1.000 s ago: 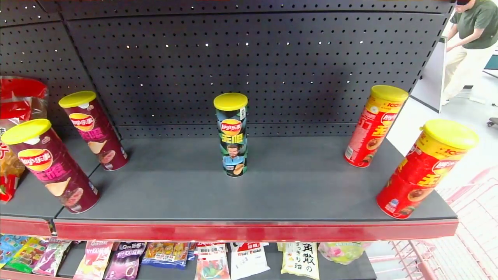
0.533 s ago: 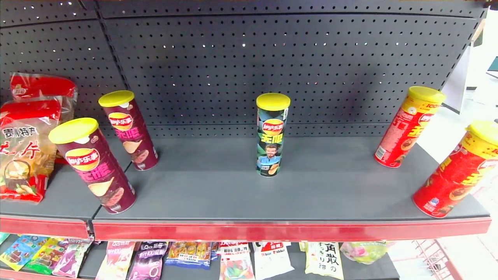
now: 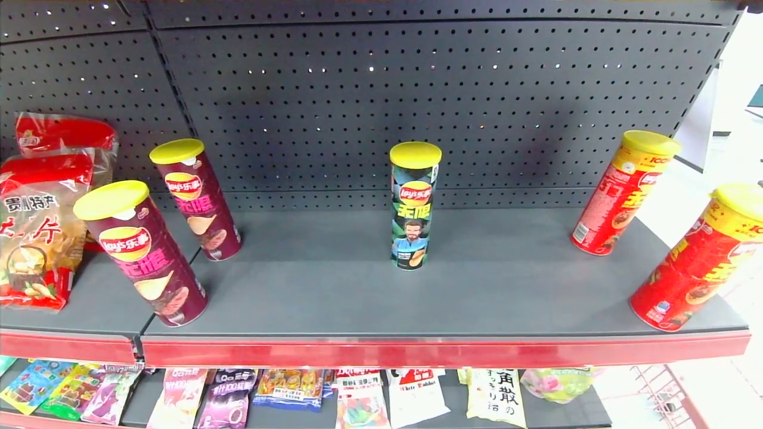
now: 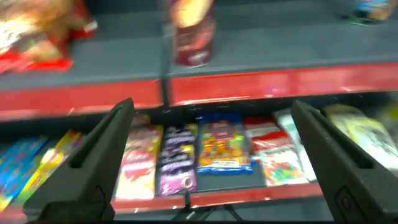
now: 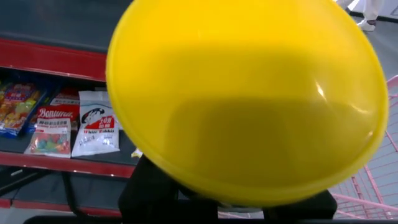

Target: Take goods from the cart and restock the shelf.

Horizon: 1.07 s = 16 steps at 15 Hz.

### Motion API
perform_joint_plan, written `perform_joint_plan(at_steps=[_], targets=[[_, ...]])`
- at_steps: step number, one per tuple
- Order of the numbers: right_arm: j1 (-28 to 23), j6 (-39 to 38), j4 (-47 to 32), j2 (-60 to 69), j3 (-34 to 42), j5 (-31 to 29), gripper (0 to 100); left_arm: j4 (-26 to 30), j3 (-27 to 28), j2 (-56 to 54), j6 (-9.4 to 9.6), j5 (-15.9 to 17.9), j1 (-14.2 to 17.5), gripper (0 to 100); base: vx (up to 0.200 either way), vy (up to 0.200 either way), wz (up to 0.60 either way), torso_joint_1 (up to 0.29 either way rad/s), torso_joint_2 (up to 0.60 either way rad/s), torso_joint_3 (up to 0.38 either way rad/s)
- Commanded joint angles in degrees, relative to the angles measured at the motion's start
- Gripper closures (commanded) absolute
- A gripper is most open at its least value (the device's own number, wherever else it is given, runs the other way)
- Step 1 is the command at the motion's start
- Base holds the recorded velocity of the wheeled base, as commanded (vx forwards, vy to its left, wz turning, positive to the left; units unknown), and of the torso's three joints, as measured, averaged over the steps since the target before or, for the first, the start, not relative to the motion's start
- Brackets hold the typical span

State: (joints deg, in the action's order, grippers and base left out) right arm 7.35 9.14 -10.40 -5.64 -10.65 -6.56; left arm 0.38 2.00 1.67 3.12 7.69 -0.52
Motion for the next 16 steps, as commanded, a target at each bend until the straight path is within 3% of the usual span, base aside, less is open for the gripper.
perform_joint_plan(at_steps=[1,2,3,4,5,7,8,9,10,15,16], targets=[[0.03,0.09,0.82,0.02,2.66,0.23,100,-0.38,18.83,21.18,-3.3,4.79,-0.27,0,0.0,0.0,0.0,0.0,0.0,0.0],[0.03,-0.09,0.91,0.02,3.45,0.32,100,-0.99,27.71,29.88,-4.79,6.9,-1.41,0,0.0,0.0,0.0,0.0,0.0,0.0],[0.03,-0.27,0.82,0.02,4.15,0.23,100,-1.96,31.49,36.3,-1.45,9.36,-2.64,0,0.0,0.0,0.0,0.0,0.0,0.0],[0.03,-0.35,0.91,0.02,4.5,0.32,100,-2.58,32.01,38.23,0.22,10.06,-3.08,0,0.0,0.0,0.0,0.0,0.0,0.0],[0.03,-0.71,0.91,0.02,4.5,0.32,100,-5.39,31.93,44.21,2.86,13.05,-6.07,0,0.0,0.0,0.0,0.0,0.0,0.0],[0.03,-1.23,0.91,0.02,4.59,0.14,100,-10.92,33.68,53.88,3.03,19.55,-15.38,0,0.0,0.0,0.0,0.0,0.0,0.0],[0.03,-1.5,0.91,0.02,4.59,0.05,100,-13.65,35.35,59.68,3.12,20.17,-18.9,0,0.0,0.0,0.0,0.0,0.0,0.0],[0.03,-1.5,0.91,0.02,4.59,0.05,100,-14.35,35.79,61.26,3.12,20.17,-19.69,0,0.0,0.0,0.0,0.0,0.0,0.0],[0.03,-1.5,0.91,0.02,4.59,0.05,100,-18.4,38.96,70.05,2.94,20.26,-23.21,0,0.0,0.0,0.0,0.0,0.0,0.0],[0.03,-1.5,0.91,0.02,4.59,-0.21,100,-27.89,47.66,87.71,3.47,20.34,-27.34,0,0.0,0.0,0.0,0.0,0.0,0.0],[0.03,-1.5,0.91,0.02,4.59,-0.21,100,-29.65,50.82,92.99,4.26,20.08,-27.86,0,0.0,0.0,0.0,0.0,0.0,0.0]])
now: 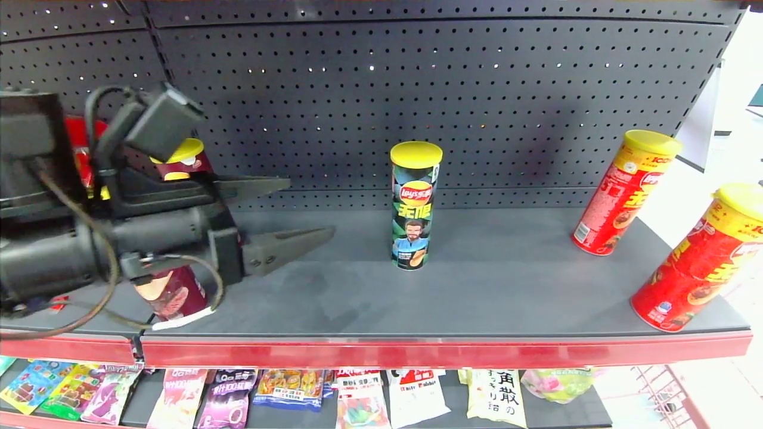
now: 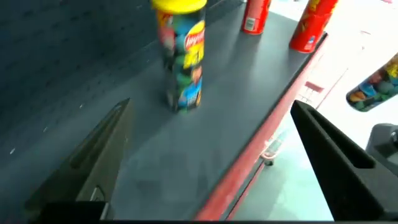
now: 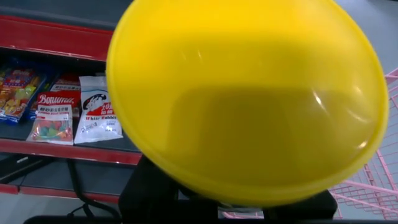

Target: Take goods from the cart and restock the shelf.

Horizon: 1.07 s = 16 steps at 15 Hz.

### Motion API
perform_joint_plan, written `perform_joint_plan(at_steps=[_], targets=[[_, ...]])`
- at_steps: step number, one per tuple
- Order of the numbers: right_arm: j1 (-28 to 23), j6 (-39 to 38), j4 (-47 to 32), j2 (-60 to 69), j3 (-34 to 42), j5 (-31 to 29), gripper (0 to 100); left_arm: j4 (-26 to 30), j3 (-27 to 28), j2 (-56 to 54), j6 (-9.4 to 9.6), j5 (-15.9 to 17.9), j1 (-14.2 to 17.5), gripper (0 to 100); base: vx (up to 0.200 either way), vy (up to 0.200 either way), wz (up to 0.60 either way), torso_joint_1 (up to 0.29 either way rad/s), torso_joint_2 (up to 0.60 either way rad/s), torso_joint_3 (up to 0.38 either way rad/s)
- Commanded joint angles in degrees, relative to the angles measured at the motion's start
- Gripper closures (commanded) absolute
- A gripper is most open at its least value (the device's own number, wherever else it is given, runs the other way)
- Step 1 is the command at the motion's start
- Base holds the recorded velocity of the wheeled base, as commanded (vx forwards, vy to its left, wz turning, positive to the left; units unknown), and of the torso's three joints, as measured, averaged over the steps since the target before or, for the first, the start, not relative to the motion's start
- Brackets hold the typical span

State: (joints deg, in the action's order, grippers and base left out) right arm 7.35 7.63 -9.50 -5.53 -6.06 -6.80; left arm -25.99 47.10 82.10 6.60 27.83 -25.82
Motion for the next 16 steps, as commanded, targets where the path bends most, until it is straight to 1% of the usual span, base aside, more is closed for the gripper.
perform_joint_plan(at_steps=[1,2,5,6,7,8,10,11,12,14,15,16], targets=[[0.03,0.02,0.0,-0.09,-0.01,0.03,100,-3.63,7.39,15.1,1.67,0.03,-2.74,0,0.0,0.0,0.0,0.0,0.0,0.0],[0.03,0.02,0.0,-0.09,-0.01,-0.05,100,-3.63,8.97,17.39,2.72,0.21,-3.18,0,0.0,0.0,0.0,0.0,0.0,0.0],[0.03,0.02,0.0,-0.09,-0.01,-0.4,100,-3.98,12.92,22.93,4.57,0.56,-3.01,0,0.0,0.0,0.0,0.0,0.0,0.0],[0.03,0.02,0.0,-0.09,-0.01,-0.76,100,-4.77,13.98,24.6,5.53,0.65,-3.01,0,0.0,0.0,0.0,0.0,0.0,0.0],[0.03,-0.07,0.0,-0.09,-0.01,-0.84,100,-5.91,14.95,26.44,5.8,1.17,-3.01,0,0.0,0.0,0.0,0.0,0.0,0.0],[0.03,-0.07,0.0,-0.09,-0.01,-0.84,100,-7.76,16.44,28.29,5.89,2.49,-2.83,0,0.0,0.0,0.0,0.0,0.0,0.0],[0.03,-0.07,0.0,-0.09,-0.01,-1.11,100,-9.25,18.64,30.22,5.89,3.37,-2.48,0,0.0,0.0,0.0,0.0,0.0,0.0],[0.03,-0.16,0.0,-0.09,-0.01,-1.55,100,-9.17,19.6,30.75,5.89,5.22,-2.39,0,0.0,0.0,0.0,0.0,0.0,0.0],[0.03,-0.16,0.0,-0.09,-0.01,-1.55,100,-9.17,20.04,31.01,5.89,6.18,-2.39,0,0.0,0.0,0.0,0.0,0.0,0.0],[0.03,-0.16,0.0,-0.09,-0.01,-1.55,100,-9.17,20.57,31.36,5.89,6.8,-2.39,0,0.0,0.0,0.0,0.0,0.0,0.0],[0.03,-0.16,0.0,-0.09,-0.01,-1.55,100,-9.34,21.63,31.98,5.89,7.59,-2.31,0,0.0,0.0,0.0,0.0,0.0,0.0],[0.03,-0.25,0.0,-0.09,-0.01,-1.55,100,-9.17,24.09,33.3,5.89,8.2,-2.13,0,0.0,0.0,0.0,0.0,0.0,0.0]])
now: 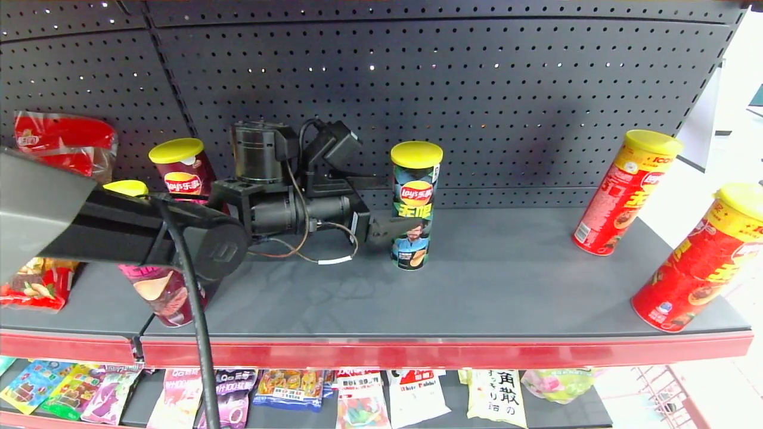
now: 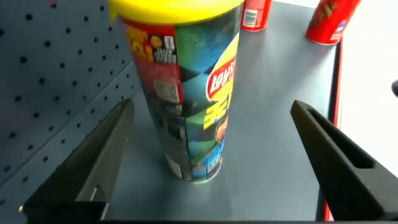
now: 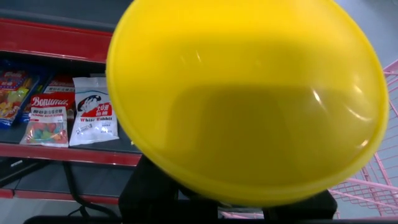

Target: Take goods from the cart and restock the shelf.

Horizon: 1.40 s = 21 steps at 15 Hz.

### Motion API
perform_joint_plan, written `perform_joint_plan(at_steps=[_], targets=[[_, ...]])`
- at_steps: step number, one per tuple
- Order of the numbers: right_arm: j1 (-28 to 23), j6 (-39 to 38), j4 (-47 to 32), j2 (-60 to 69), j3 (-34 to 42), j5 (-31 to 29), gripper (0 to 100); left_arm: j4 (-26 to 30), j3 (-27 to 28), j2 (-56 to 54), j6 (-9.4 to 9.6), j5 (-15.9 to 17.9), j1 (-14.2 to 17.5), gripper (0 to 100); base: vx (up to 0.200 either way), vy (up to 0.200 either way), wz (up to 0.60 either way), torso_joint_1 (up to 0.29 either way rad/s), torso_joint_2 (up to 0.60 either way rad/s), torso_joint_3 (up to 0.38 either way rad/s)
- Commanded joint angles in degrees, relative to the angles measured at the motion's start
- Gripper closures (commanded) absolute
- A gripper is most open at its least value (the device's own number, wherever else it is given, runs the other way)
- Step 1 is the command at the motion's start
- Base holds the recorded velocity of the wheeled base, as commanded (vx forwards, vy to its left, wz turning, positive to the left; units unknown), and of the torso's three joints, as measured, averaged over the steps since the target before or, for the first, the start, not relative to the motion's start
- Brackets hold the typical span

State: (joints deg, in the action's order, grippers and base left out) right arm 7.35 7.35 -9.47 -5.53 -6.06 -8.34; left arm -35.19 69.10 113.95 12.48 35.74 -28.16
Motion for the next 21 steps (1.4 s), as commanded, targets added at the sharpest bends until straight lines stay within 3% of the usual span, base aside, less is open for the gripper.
perform_joint_plan(at_steps=[1,3,14,21], targets=[[0.03,-0.06,-0.02,-0.09,-0.01,-0.01,100,0.3,4.64,2.6,0.0,0.29,0.65,0,0.0,0.0,0.0,0.0,0.0,0.0],[0.03,-0.06,-0.02,-0.09,-0.09,-0.1,100,0.57,9.04,4.88,-0.53,0.29,0.74,0,0.0,0.0,0.0,0.0,0.0,0.0],[0.03,0.03,-0.02,-0.09,-0.09,-0.63,100,1.18,10.53,7.08,-2.11,0.64,0.04,0,0.0,0.0,0.0,0.0,0.0,0.0],[0.03,0.03,-0.11,-0.09,-0.09,-0.98,100,2.76,14.31,8.05,-2.73,0.56,-1.46,0,0.0,0.0,0.0,0.0,0.0,0.0]])
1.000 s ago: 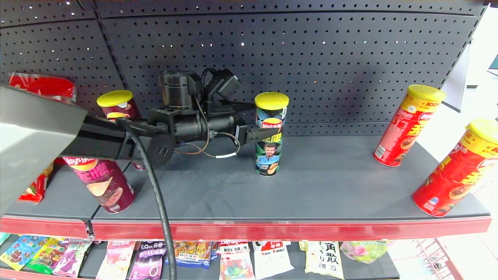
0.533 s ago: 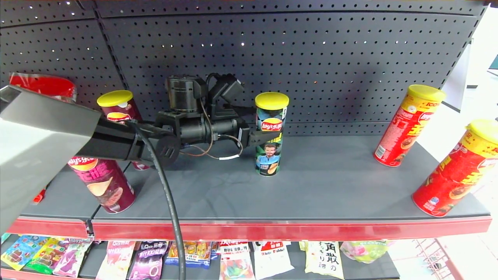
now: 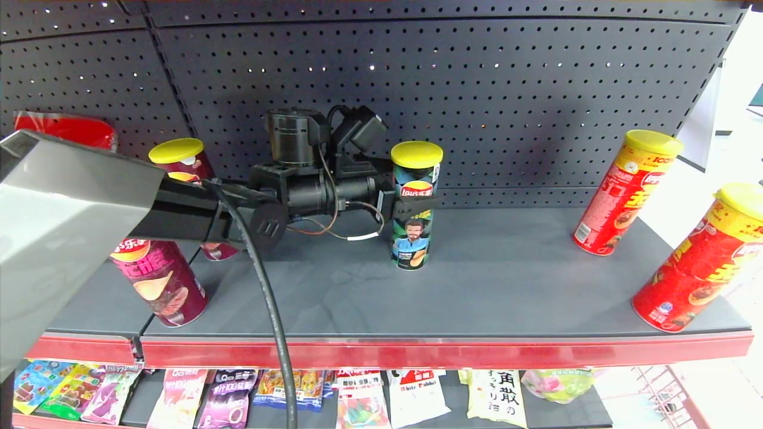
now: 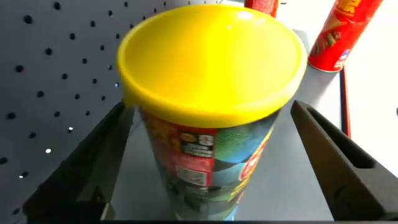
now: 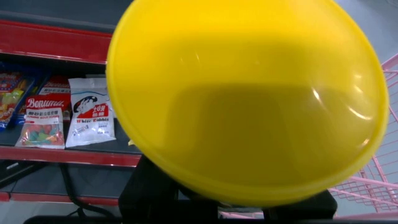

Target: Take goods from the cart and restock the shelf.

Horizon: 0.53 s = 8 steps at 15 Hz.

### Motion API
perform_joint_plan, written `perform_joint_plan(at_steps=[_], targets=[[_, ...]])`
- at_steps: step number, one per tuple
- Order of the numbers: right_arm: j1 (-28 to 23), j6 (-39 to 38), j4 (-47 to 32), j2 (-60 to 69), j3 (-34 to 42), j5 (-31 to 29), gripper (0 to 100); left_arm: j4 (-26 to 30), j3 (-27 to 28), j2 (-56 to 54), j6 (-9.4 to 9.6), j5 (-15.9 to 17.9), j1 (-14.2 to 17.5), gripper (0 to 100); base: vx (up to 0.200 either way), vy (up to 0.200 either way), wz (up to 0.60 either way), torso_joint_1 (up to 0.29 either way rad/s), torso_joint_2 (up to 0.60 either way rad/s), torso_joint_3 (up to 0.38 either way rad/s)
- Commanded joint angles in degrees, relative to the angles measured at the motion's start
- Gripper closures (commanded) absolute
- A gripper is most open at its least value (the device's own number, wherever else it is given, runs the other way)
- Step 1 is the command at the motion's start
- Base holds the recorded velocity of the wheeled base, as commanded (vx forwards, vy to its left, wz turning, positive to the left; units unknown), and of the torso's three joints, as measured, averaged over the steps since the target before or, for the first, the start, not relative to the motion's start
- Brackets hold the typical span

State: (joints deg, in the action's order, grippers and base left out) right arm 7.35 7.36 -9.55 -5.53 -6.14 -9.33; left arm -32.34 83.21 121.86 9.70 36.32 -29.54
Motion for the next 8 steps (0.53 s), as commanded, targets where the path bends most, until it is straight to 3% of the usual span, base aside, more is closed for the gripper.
perform_joint_plan(at_steps=[1,6,8], targets=[[0.03,0.02,0.05,-0.09,-0.01,0.01,100,-0.09,0.2,0.14,0.05,0.07,-0.08,100,0.0,0.0,0.0,0.0,0.0,0.0],[0.03,-0.07,0.05,-0.09,-0.01,0.01,100,-0.27,-1.47,-0.39,-0.04,-0.63,0.01,100,0.0,0.0,0.0,0.0,0.0,0.0],[0.03,-0.07,0.05,-0.09,-0.01,0.01,100,-0.18,-6.22,-4.79,-1.09,-0.54,0.01,100,0.0,0.0,0.0,0.0,0.0,0.0]])
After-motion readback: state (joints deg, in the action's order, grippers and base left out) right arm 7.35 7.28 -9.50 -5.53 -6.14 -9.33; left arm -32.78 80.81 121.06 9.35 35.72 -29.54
